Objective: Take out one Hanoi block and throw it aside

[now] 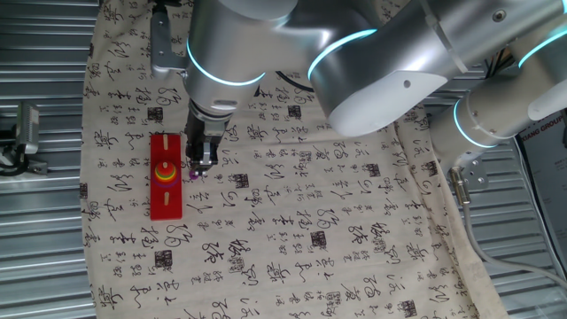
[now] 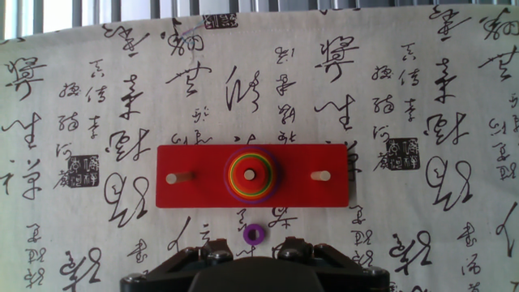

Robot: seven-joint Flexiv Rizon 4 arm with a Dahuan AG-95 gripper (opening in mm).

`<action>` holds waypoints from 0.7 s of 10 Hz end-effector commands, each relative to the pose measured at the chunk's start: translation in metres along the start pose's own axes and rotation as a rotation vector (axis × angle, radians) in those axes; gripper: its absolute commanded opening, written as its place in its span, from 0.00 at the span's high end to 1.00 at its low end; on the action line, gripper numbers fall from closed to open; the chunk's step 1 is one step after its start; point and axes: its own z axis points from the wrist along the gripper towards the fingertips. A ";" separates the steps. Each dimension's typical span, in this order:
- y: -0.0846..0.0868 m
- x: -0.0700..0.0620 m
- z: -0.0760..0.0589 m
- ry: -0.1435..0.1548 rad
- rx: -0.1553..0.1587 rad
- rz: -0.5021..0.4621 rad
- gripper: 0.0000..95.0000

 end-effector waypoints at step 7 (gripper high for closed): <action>0.000 0.000 0.000 0.010 -0.006 -0.016 0.60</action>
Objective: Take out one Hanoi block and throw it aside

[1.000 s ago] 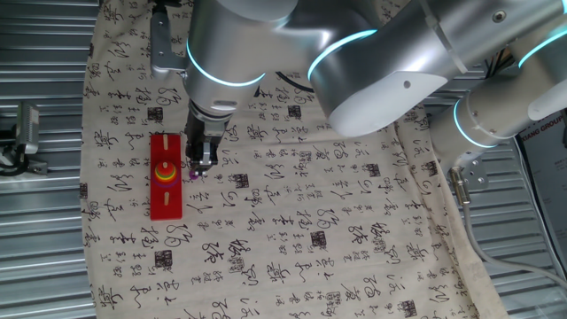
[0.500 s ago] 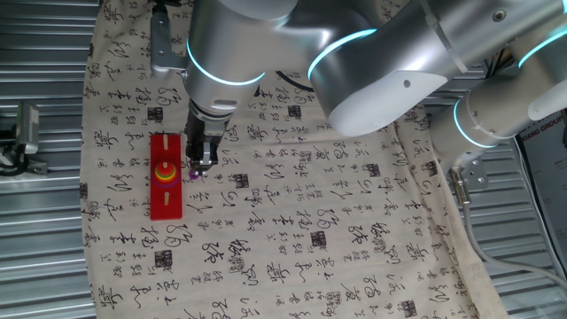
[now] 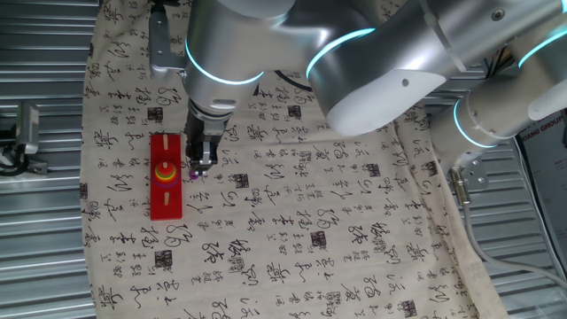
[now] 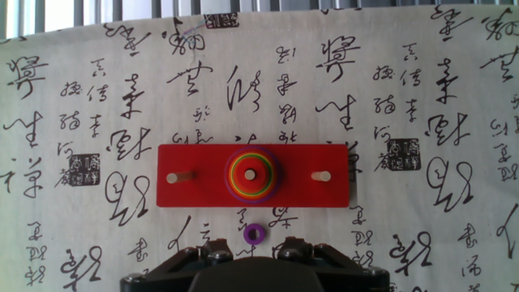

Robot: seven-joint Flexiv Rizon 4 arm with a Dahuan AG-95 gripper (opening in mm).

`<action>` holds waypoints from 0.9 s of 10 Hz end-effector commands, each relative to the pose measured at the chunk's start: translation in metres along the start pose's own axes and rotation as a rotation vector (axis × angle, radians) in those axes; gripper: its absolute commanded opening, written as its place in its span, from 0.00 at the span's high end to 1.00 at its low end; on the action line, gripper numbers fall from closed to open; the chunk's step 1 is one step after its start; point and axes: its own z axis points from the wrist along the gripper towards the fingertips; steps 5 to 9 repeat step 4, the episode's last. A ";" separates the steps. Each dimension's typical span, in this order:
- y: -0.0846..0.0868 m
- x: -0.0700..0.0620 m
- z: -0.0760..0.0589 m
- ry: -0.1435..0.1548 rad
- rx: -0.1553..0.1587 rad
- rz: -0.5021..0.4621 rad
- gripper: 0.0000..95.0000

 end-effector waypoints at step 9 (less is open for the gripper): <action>0.000 0.000 0.000 0.000 -0.003 -0.006 0.60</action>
